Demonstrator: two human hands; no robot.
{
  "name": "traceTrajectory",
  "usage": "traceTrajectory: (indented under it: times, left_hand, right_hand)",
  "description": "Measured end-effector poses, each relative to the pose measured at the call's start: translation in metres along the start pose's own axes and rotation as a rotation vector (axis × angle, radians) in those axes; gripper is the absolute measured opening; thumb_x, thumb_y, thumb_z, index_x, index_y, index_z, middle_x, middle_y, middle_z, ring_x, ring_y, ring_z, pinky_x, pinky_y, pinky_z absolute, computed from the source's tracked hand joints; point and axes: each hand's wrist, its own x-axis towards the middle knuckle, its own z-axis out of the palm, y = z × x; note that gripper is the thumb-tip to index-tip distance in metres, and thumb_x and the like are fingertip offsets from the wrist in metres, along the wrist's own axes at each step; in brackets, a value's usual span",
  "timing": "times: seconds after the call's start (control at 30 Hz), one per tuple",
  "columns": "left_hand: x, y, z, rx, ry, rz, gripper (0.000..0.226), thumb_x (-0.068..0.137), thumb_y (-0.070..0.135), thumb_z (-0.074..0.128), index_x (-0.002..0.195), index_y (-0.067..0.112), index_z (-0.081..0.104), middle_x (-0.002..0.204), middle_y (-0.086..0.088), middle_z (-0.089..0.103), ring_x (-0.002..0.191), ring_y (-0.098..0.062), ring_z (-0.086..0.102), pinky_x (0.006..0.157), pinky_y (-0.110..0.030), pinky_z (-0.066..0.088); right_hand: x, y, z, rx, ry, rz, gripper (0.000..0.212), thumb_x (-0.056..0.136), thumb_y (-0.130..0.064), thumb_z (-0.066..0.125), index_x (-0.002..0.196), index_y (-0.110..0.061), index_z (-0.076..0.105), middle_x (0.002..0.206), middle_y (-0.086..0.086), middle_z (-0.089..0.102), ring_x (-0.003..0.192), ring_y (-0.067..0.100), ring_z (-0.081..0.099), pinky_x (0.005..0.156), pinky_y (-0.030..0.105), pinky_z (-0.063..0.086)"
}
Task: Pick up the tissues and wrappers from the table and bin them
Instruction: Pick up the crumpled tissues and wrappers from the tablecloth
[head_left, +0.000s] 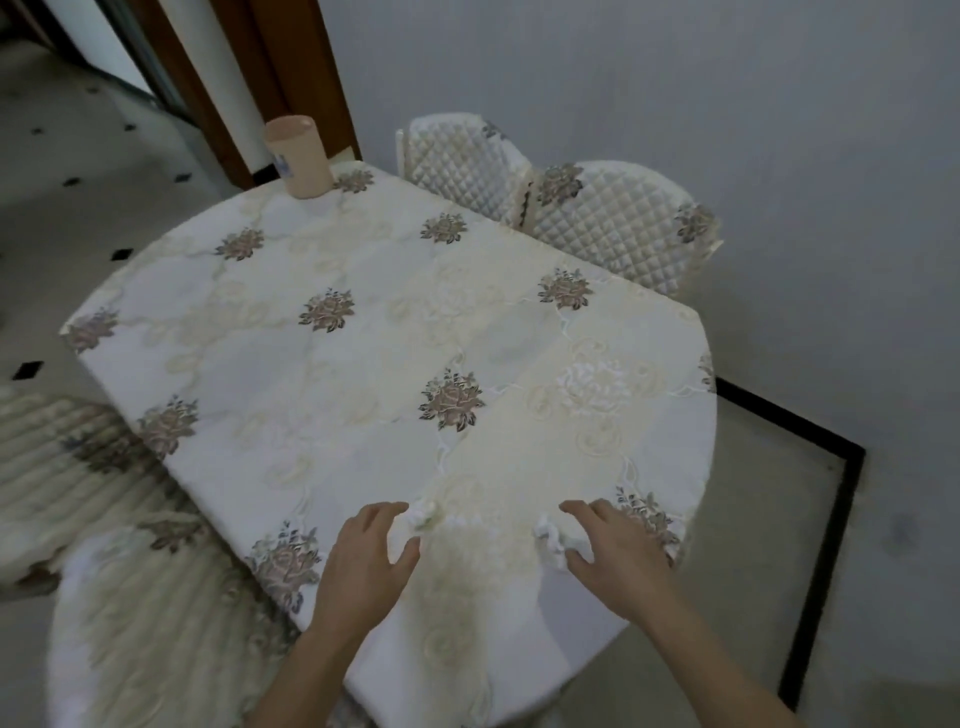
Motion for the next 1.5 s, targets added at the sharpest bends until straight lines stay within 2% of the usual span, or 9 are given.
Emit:
traceTrajectory:
  times: [0.3,0.47,0.67,0.9,1.03,1.13,1.3,1.4,1.5]
  left_hand:
    - [0.022,-0.032,0.045,-0.077,-0.102,-0.225,0.066,0.09,0.04,0.062,0.147,0.021,0.034,0.14,-0.006,0.041,0.116,-0.023,0.055,0.085,-0.035,0.049]
    - [0.043,-0.032,0.057,-0.071,-0.069,-0.161,0.065,0.086,0.04,0.068,0.143,0.027,0.041,0.13,-0.005,0.049,0.111,-0.024,0.055,0.081,-0.031,0.046]
    - [0.058,-0.035,0.065,-0.067,-0.039,-0.059,0.056,0.088,0.032,0.068,0.139,0.023,0.049,0.107,-0.002,0.058,0.093,-0.021,0.058,0.073,-0.033,0.049]
    - [0.073,-0.034,0.069,-0.051,-0.065,0.014,0.034,0.089,0.032,0.065,0.122,0.027,0.06,0.1,0.002,0.057,0.088,-0.02,0.059,0.069,-0.036,0.052]
    - [0.072,-0.036,0.073,-0.107,-0.051,-0.008,0.029,0.089,0.028,0.065,0.117,0.024,0.061,0.102,0.001,0.058,0.089,-0.021,0.059,0.071,-0.035,0.05]
    - [0.068,-0.037,0.076,-0.133,-0.071,-0.026,0.032,0.092,0.028,0.062,0.124,0.025,0.058,0.102,0.0,0.056,0.092,-0.02,0.056,0.076,-0.035,0.049]
    - [0.059,-0.032,0.073,-0.207,-0.057,-0.085,0.018,0.092,0.024,0.063,0.109,0.017,0.065,0.1,-0.001,0.053,0.09,-0.019,0.055,0.079,-0.029,0.048]
    - [0.05,-0.022,0.064,-0.33,-0.043,-0.125,0.014,0.092,0.021,0.063,0.107,0.021,0.064,0.102,0.0,0.052,0.091,-0.011,0.054,0.074,-0.013,0.04]
    - [0.034,-0.01,0.051,-0.441,-0.026,-0.145,0.007,0.094,0.027,0.061,0.1,0.03,0.062,0.086,0.007,0.063,0.077,-0.004,0.058,0.067,-0.016,0.043]
  right_hand:
    - [0.051,0.017,0.027,-0.201,-0.323,-0.134,0.054,0.088,-0.031,0.062,0.137,-0.035,0.039,0.116,0.002,0.049,0.097,0.025,0.058,0.068,0.034,0.048]
    - [0.056,0.018,0.039,-0.185,-0.219,-0.095,0.029,0.093,-0.033,0.051,0.122,-0.032,0.054,0.104,-0.001,0.056,0.093,0.023,0.061,0.067,0.033,0.045]
    - [0.051,0.014,0.052,-0.135,-0.11,-0.075,0.022,0.091,-0.042,0.053,0.11,-0.03,0.056,0.098,-0.004,0.058,0.092,0.019,0.06,0.062,0.032,0.041]
    - [0.04,0.002,0.072,-0.156,0.031,0.003,0.022,0.074,-0.034,0.078,0.082,-0.026,0.058,0.07,-0.006,0.057,0.059,0.017,0.059,0.042,0.026,0.035]
    - [0.024,-0.005,0.078,0.085,0.109,0.207,0.014,0.085,-0.038,0.068,0.086,-0.028,0.058,0.075,-0.01,0.059,0.067,0.011,0.059,0.051,0.032,0.048]
    - [0.015,-0.016,0.072,0.277,0.103,0.296,0.011,0.088,-0.039,0.066,0.087,-0.033,0.057,0.074,-0.012,0.061,0.07,0.004,0.059,0.058,0.031,0.049]
    - [0.011,-0.031,0.056,0.445,0.153,0.382,0.01,0.085,-0.037,0.072,0.089,-0.034,0.063,0.072,-0.013,0.068,0.065,0.001,0.065,0.061,0.032,0.052]
    - [0.008,-0.04,0.045,0.528,0.209,0.404,0.012,0.082,-0.033,0.076,0.086,-0.038,0.066,0.075,-0.018,0.069,0.063,-0.002,0.065,0.063,0.032,0.055]
    - [0.006,-0.049,0.033,0.61,0.258,0.409,0.023,0.082,-0.029,0.077,0.08,-0.046,0.062,0.075,-0.016,0.07,0.062,-0.001,0.064,0.062,0.027,0.052]
